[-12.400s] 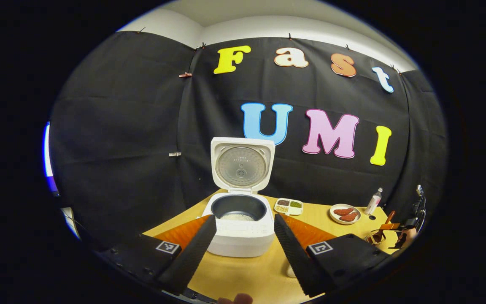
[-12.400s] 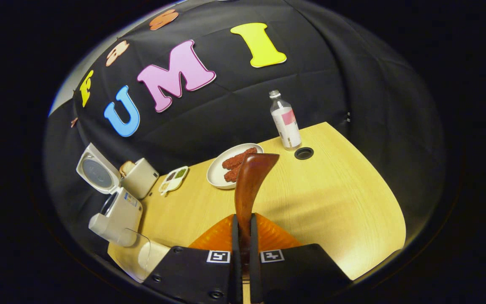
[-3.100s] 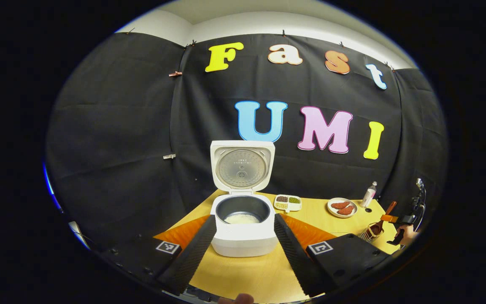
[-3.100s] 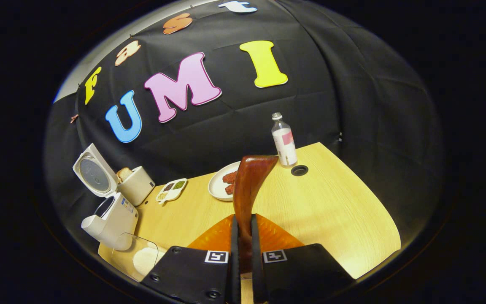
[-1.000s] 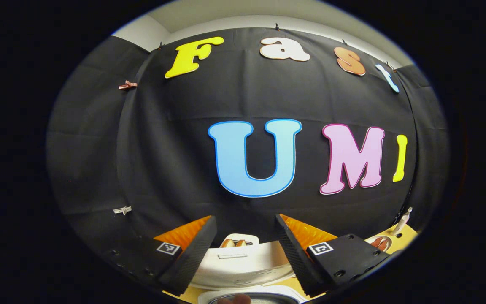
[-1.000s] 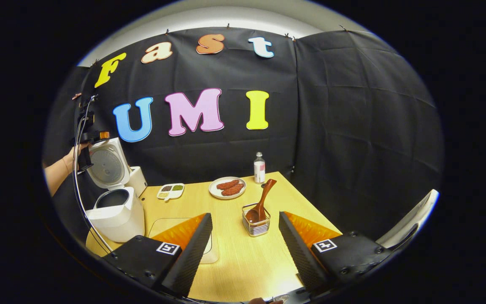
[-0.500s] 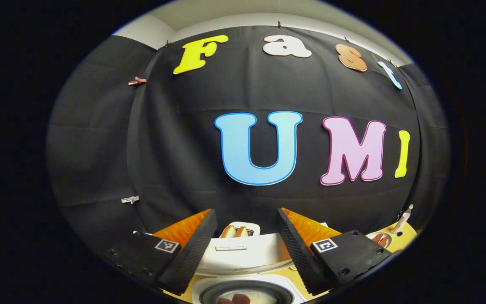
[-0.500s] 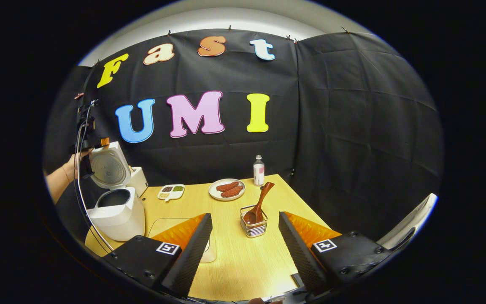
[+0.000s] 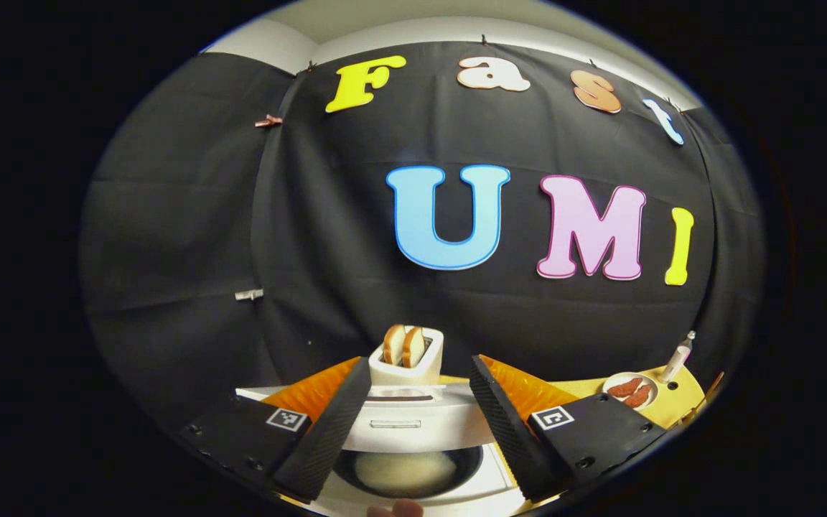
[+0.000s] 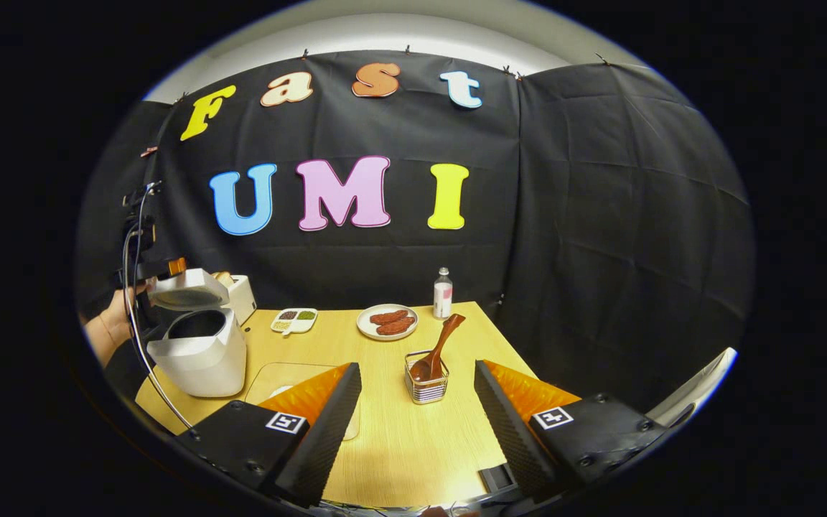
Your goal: Close the left gripper, press the button to open the rice cooker; take a wooden spoon from the chopstick holder with the right hand, scoop a spoonful of rice and pour it into the rice cooker, then put the wooden spoon back into the chopstick holder.
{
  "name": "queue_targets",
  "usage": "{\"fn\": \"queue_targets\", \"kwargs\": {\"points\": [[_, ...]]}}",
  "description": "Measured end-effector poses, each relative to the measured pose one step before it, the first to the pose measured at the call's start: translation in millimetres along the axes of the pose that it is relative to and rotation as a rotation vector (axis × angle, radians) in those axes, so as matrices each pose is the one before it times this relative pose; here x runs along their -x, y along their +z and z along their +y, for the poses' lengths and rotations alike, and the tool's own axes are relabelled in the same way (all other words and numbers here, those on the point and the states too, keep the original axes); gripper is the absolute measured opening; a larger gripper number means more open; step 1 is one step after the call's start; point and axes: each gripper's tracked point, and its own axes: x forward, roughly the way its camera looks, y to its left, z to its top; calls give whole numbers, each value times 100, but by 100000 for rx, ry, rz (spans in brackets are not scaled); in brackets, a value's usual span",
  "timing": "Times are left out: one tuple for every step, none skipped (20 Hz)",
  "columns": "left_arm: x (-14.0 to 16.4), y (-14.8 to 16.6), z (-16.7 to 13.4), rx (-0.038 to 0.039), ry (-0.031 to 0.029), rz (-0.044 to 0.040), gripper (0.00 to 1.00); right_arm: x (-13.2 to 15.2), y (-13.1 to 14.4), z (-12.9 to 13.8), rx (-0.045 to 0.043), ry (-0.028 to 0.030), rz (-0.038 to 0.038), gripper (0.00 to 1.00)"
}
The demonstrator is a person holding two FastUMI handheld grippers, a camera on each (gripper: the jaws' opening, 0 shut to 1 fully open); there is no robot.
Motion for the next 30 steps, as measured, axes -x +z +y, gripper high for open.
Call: {"fn": "queue_targets", "kwargs": {"points": [[461, -1086, -76, 1040, -46, 1746, 98, 58, 9, 217, -619, 530, 50, 98], [447, -1113, 85, 458, 246, 1549, 98, 5, 40, 232, -189, 550, 12, 98], [288, -930, 83, 101, 498, 1701, 98, 61, -38, 50, 416, 305, -12, 98], [272, -935, 164, 41, 735, 1322, 97, 176, -101, 196, 666, 425, 179, 99], [315, -886, 273, -358, 642, 1064, 97, 55, -31, 183, 749, 439, 8, 99], [270, -470, 101, -667, 213, 657, 97, 45, -55, 90, 795, 383, 244, 99], [216, -544, 257, -1146, 1068, 539, 97, 116, -197, 13, 839, 313, 417, 99], [47, -348, 332, -588, 911, 160, 98, 42, -37, -24, 574, 38, 268, 99], [126, -223, 149, -473, 355, 209, 97, 70, 59, 14, 40, 339, -16, 99], [-9, -449, -14, -672, 297, 615, 98, 20, 46, 59, -161, 19, 76, 98], [-10, -433, -11, -899, 235, 534, 98, 77, 34, -147, -244, 9, -123, 98], [76, -564, -53, -1248, 256, 483, 98, -63, -1, -21, -325, -118, 116, 98], [-5, -549, 25, -744, 255, 568, 98, 77, -100, -58, -413, 20, 120, 98], [46, -714, -12, 250, 51, 1256, 98, 58, -44, 7, -278, -140, 109, 98], [-79, -850, -47, 692, -146, 1818, 98, -58, -17, -10, -315, -32, 3, 98], [-11, -1058, -129, 374, -327, 2259, 98, 76, 8, -7, -312, -46, -61, 98], [-96, -908, -59, 61, -342, 2238, 98, 99, 13, -48, -50, -46, -46, 98], [-94, -737, -55, -144, -329, 1423, 98, 57, -86, -3, 321, -122, 143, 98], [-14, -370, 10, -458, -273, 419, 98, -24, -165, 53, 367, 99, 285, 98], [137, 10, 57, -662, -224, -825, 98, 72, -44, -40, 305, -108, 144, 98], [82, -60, 98, -163, 0, -343, 98, 70, -66, -55, -44, 10, 204, 98], [-147, -114, -80, 177, -29, 124, 99, 17, -120, 7, -447, -63, 346, 98], [-103, -316, -77, 421, 8, 1219, 99, -5, -76, 65, -613, 138, 264, 98], [-19, -601, 107, 220, 85, 1849, 99, 18, 44, 80, -564, 97, -161, 98], [96, 184, -63, -1010, 97, -1345, 99, 9, 71, 76, -286, 105, -253, 99], [-172, -445, -46, -716, 94, 1189, 100, 33, 73, 39, -6, 54, -291, 99], [62, 229, 120, -356, -153, -600, 100, 117, 24, -28, 97, 21, -238, 99], [206, -81, -84, 228, -156, 440, 100, 89, 127, 62, -100, 125, -534, 99], [-69, 64, -9, 35, -132, 8, 100, 155, 49, 99, -225, 148, -392, 99], [-40, -210, 61, -588, -179, 482, 100, 100, -53, 14, -189, 78, -139, 98]]}}
